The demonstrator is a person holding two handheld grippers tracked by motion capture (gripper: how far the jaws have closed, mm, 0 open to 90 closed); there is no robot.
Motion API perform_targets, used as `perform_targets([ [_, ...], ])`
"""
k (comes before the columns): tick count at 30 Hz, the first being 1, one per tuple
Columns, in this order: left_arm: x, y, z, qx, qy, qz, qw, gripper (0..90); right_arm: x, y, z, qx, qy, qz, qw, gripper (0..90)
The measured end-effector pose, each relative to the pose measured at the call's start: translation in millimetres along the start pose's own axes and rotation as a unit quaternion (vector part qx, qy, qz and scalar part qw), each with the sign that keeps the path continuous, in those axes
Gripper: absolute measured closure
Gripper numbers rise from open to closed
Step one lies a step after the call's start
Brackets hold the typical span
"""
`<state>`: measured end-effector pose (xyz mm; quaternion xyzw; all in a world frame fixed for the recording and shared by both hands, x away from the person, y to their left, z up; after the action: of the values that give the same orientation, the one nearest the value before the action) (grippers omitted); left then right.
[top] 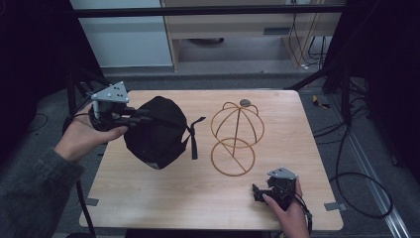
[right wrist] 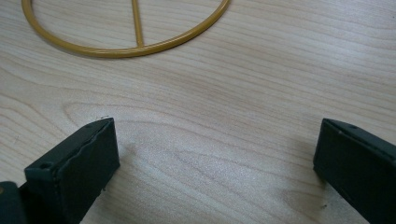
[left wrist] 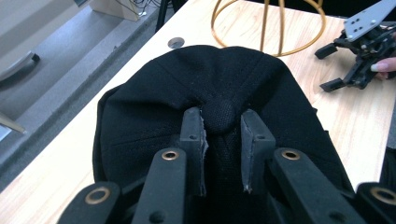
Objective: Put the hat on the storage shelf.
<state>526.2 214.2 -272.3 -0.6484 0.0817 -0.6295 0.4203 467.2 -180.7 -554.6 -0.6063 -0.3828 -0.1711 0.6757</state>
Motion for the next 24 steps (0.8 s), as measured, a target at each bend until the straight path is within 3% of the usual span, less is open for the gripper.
perform_targets([
  [11, 23.3, -13.6, -11.4, 0.012, 0.011, -0.016, 0.9997, 73.7, 0.3, 0.3, 0.0, 0.000, 0.001, 0.000, 1.0000, 0.3],
  [19, 38.9, -19.9, -8.0, 0.013, 0.011, -0.020, 0.9997, 73.8, 0.3, 0.4, 0.0, 0.000, 0.002, 0.001, 1.0000, 0.3],
  [24, 54.1, -25.3, -10.4, 0.010, 0.021, -0.027, 0.9994, 73.8, 0.7, 0.8, -0.7, 0.000, 0.000, 0.001, 1.0000, 0.3],
])
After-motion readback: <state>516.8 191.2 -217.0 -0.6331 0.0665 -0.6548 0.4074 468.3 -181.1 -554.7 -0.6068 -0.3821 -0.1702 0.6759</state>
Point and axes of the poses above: each handheld gripper's, and its own axes: y roughly forward along the jaws, x roughly out of its top, z roughly to its left, the point moved 6 cm from there along y, roughly forward along the jaws, and after that the axes turned 2 degrees about -x, right-handed, at the moved point
